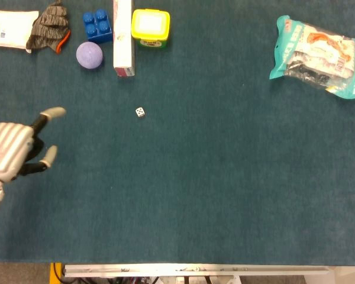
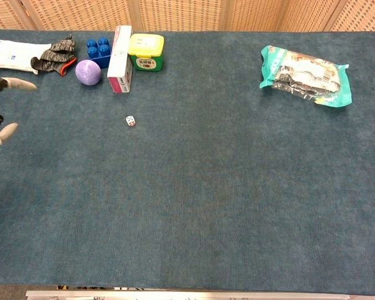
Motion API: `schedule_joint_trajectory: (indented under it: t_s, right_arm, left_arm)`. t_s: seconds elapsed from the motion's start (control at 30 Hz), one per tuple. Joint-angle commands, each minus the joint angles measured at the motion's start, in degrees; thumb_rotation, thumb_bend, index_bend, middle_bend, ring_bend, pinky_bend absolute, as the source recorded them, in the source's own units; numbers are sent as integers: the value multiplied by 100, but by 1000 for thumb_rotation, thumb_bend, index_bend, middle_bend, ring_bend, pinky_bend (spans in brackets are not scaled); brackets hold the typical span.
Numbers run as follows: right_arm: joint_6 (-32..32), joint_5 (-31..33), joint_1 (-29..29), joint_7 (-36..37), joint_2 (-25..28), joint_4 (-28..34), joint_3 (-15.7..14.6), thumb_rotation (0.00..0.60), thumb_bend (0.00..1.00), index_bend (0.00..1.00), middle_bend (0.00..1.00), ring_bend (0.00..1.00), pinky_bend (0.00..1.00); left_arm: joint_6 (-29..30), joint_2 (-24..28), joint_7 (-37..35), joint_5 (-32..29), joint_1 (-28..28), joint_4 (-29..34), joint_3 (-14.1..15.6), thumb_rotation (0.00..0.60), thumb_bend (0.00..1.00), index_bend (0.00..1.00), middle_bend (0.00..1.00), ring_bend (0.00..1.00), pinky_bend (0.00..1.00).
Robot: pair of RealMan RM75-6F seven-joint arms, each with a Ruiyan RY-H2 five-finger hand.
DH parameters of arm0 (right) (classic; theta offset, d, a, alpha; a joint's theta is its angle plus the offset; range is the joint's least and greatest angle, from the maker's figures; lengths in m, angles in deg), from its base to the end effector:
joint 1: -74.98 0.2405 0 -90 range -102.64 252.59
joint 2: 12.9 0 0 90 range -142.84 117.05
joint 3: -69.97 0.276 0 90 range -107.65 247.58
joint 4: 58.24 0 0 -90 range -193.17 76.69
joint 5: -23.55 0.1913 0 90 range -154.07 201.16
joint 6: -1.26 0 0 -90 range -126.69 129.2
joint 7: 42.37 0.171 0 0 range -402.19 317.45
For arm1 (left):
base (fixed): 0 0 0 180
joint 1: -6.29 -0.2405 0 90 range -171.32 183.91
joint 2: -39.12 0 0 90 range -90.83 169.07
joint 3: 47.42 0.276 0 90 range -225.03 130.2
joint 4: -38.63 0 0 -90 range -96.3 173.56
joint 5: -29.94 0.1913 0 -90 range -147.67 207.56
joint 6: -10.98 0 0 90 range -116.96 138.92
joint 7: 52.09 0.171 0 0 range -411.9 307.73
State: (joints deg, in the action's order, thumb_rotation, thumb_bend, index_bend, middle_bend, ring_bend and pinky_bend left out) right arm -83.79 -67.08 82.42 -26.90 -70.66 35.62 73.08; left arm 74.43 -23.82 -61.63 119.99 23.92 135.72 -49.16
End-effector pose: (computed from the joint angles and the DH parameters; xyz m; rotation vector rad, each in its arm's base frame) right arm -0.2984 -0.2218 0.2136 1.4185 -0.9884 1.1203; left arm -0.2704 0.2548 0.1186 -1.7439 -1.1942 -0.9534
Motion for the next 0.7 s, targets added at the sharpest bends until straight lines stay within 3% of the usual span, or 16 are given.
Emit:
schedule_joint_trajectory:
  t_s: [0.03,0.1,0.23,0.7]
  right_arm:
    - [14,10,1,-8,10,10,-1,600,388,150,335,307,315]
    - [21,17,0,-12,11,13,-2,600,388,150,335,307,315]
    - [34,32,-3,-14,11,9,-4,600,388,150,335,307,315]
    - [103,81,0,39,-31,-71,-12,600,388,150,335,307,315]
  left_arm:
    - [-916,93,-390,2,634,-77,88,321,538,196,1000,1000,1000]
    - [-1251,49,-408,-36,852,-113,100,234,549,196,1000,1000,1000]
    - [-1766,-78,-382,-191,1196,-167,87,163,560,185,1000,1000,1000]
    - [-2520,-790,-128,-1017,1941,-567,-213,161,578,143,1000,1000,1000]
